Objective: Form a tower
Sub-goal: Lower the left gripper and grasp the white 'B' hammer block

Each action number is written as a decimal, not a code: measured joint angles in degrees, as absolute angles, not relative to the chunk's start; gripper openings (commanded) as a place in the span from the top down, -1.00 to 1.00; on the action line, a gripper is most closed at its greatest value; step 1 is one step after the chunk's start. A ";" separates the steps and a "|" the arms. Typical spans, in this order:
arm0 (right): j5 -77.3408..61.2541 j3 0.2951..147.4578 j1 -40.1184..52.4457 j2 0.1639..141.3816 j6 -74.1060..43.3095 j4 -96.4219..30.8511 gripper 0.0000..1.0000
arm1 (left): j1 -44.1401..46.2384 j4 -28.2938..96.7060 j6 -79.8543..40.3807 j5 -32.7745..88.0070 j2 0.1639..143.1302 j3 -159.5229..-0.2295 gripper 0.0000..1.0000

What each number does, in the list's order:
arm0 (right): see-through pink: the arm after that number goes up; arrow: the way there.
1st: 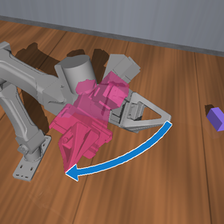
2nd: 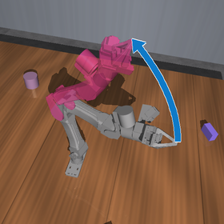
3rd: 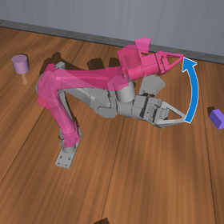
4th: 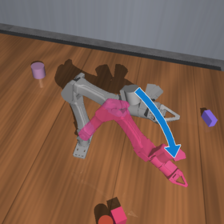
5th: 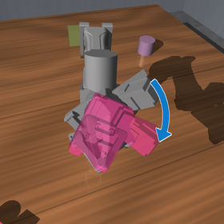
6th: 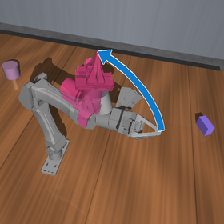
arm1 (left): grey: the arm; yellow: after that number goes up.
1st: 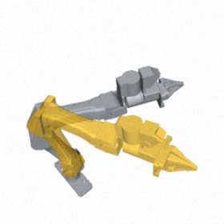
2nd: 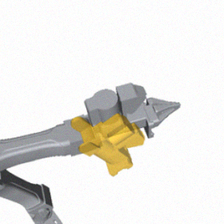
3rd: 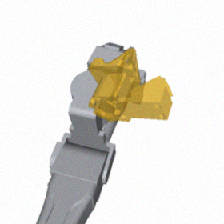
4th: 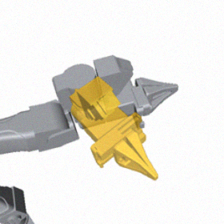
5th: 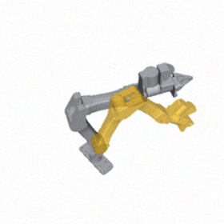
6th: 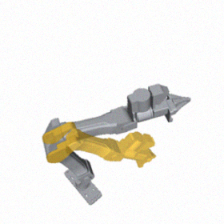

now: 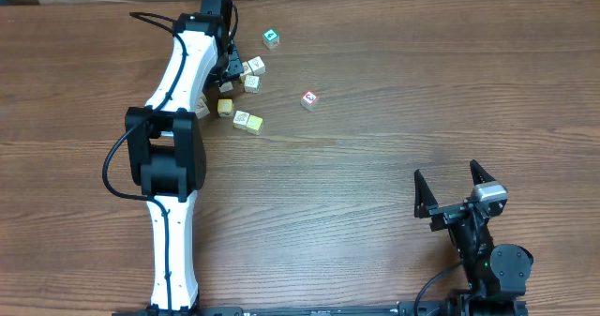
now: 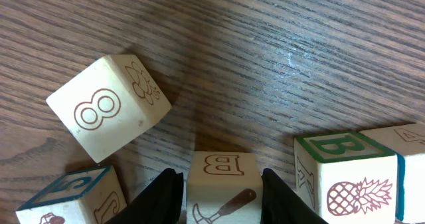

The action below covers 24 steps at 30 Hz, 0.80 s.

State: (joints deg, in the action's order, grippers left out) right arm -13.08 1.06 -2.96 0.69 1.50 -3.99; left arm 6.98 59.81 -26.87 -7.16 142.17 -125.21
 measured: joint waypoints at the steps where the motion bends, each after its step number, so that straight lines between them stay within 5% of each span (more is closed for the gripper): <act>1: -13.08 1.06 -2.96 0.69 1.48 -3.99 -1.00 | 6.98 59.81 -26.87 -7.16 142.17 -125.21 0.30; 13: -13.08 1.06 -2.96 0.69 1.48 -3.97 -1.00 | 6.98 61.58 -26.04 -6.87 142.17 -125.16 0.22; 24: -13.08 1.06 -2.96 0.69 1.50 -3.99 -1.00 | 6.98 61.54 -21.85 -4.27 142.17 -125.16 0.49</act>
